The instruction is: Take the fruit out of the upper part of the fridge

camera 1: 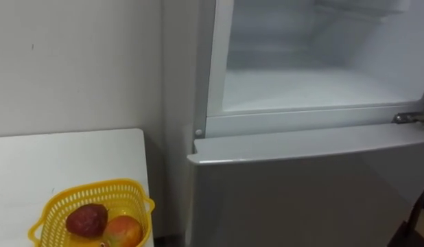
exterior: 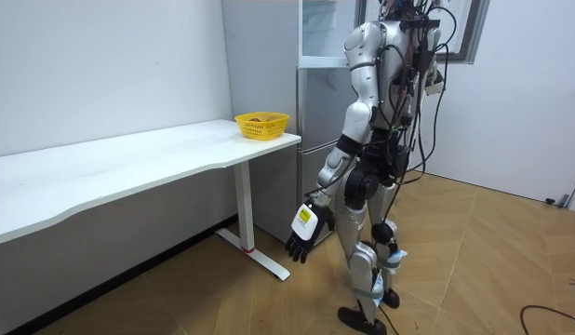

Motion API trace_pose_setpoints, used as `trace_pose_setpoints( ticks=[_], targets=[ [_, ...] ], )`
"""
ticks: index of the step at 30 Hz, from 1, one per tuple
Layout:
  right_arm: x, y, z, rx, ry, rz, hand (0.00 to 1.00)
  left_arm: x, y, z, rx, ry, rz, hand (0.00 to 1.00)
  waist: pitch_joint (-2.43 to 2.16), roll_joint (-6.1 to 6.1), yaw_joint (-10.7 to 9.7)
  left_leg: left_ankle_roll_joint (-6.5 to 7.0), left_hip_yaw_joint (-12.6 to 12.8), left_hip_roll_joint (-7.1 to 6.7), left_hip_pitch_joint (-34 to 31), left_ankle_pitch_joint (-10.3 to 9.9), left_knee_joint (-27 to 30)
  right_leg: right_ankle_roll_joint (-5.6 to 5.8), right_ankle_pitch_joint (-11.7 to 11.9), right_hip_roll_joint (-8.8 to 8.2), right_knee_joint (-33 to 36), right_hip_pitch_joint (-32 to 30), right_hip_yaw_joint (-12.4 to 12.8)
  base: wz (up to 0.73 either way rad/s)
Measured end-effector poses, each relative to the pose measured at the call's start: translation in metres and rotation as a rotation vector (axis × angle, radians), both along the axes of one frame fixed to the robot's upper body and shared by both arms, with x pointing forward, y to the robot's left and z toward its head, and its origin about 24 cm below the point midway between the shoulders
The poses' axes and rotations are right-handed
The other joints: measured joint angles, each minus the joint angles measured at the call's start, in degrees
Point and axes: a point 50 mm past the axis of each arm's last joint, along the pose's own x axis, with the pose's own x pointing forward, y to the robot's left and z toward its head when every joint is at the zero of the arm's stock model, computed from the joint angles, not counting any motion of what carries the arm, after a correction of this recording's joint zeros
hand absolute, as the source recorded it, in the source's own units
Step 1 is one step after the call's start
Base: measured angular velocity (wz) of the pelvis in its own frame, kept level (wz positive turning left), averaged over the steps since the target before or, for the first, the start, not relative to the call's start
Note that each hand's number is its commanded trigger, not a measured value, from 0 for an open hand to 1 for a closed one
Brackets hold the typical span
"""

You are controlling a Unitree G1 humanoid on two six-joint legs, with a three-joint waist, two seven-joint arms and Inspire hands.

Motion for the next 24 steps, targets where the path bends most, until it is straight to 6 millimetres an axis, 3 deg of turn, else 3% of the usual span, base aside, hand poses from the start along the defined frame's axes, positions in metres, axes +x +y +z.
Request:
trace_pose_setpoints(
  ticks=[9,15,17,22,24],
  targets=[
    [0.006,-0.001,0.018,-0.012,0.070,-0.002,0.00,-0.003,0.004,0.001,0.009,-0.008,0.036,0.00,-0.01,-0.10,-0.1,0.00,0.1,-0.12,0.0,0.0,0.0,-0.03,-0.3,-0.13,1.1,-0.6,0.1,-0.02],
    [0.004,0.003,0.028,-0.142,0.462,-0.019,0.00,-0.002,0.005,0.002,0.017,-0.025,0.033,0.00,0.07,0.01,-0.1,-0.13,0.1,-0.33,0.3,0.1,0.0,-0.11,-1.0,-0.44,3.1,-1.0,-0.1,-0.01],
    [0.013,0.016,0.030,-0.231,0.651,0.001,0.00,-0.004,0.004,0.001,0.013,-0.026,0.033,0.00,0.10,0.06,-0.2,-0.26,0.2,-0.35,1.0,0.2,0.0,-0.37,-1.5,-0.47,4.0,-1.1,0.2,-0.10],
    [0.026,0.041,0.032,-0.395,0.936,0.031,0.00,-0.002,-0.001,-0.001,0.017,-0.057,0.023,0.00,0.16,0.14,-0.9,-0.57,0.2,-0.69,2.0,0.4,0.3,-0.61,-3.2,-1.00,6.6,-1.7,0.2,-0.01],
    [0.030,0.048,0.033,-0.430,0.969,0.034,0.00,-0.002,-0.002,-0.001,0.018,-0.059,0.023,0.00,0.16,0.15,-0.9,-0.60,0.2,-0.81,2.0,0.4,0.3,-0.76,-3.8,-1.12,8.3,-2.5,0.5,-0.05]
  ],
)
